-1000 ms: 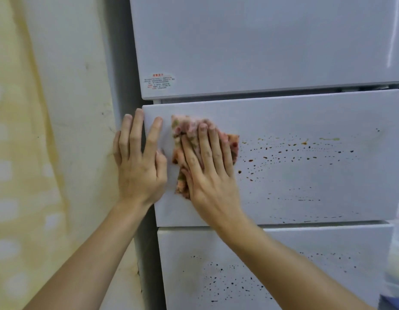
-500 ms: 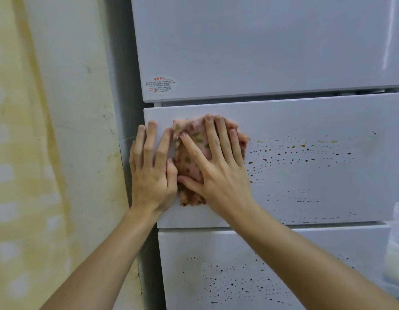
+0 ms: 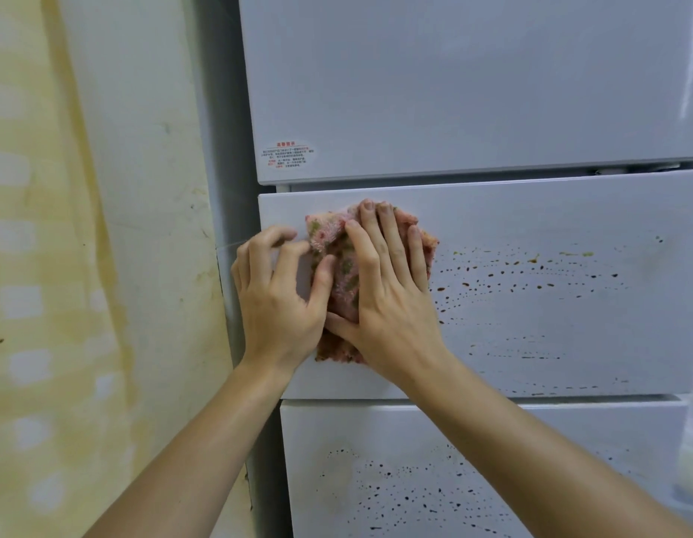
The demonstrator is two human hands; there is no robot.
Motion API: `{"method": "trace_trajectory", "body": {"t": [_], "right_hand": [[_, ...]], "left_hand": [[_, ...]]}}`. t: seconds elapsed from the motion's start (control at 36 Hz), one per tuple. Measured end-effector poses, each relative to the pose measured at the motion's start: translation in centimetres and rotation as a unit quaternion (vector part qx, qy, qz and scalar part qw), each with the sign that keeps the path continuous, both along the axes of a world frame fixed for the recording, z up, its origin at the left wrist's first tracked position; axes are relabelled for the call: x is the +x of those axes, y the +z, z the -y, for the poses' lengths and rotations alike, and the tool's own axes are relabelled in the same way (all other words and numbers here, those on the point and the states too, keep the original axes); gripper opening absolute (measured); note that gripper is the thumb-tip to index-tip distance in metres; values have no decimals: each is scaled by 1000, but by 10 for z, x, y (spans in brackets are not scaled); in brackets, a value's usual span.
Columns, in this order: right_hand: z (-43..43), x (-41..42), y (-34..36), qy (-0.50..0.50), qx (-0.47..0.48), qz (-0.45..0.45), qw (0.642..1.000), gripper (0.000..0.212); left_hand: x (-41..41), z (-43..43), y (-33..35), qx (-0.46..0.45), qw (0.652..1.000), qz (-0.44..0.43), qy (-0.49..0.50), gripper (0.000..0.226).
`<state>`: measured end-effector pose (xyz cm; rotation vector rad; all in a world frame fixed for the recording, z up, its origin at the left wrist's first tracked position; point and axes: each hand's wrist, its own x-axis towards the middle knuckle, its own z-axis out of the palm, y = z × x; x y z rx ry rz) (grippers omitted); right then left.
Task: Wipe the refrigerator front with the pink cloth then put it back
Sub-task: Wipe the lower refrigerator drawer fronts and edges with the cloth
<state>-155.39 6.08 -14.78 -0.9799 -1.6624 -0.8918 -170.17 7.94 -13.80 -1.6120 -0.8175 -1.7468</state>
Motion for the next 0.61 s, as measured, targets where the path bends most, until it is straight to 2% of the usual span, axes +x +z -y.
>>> {"method": "trace_trajectory", "body": {"t": [0.19, 0.31, 0.44, 0.5, 0.56, 0.61], "right_hand": [[13, 3, -7, 18, -12, -29, 999, 92], [20, 14, -9, 38, -10, -46, 998, 85], [34, 26, -9, 88, -22, -117, 989, 83], [42, 29, -8, 114, -25, -177, 977, 70], [52, 33, -8, 134, -29, -229, 964, 48], [61, 35, -7, 156, -87, -266, 947, 37]], "left_hand": [[13, 20, 14, -61, 993, 45, -92, 22], [18, 35, 18, -138, 972, 69, -179, 12], [20, 51, 32, -238, 932, 84, -259, 17], [18, 57, 38, -266, 920, 87, -274, 19], [17, 63, 42, -290, 907, 97, -290, 21], [15, 68, 47, -313, 895, 112, -297, 23]]}}
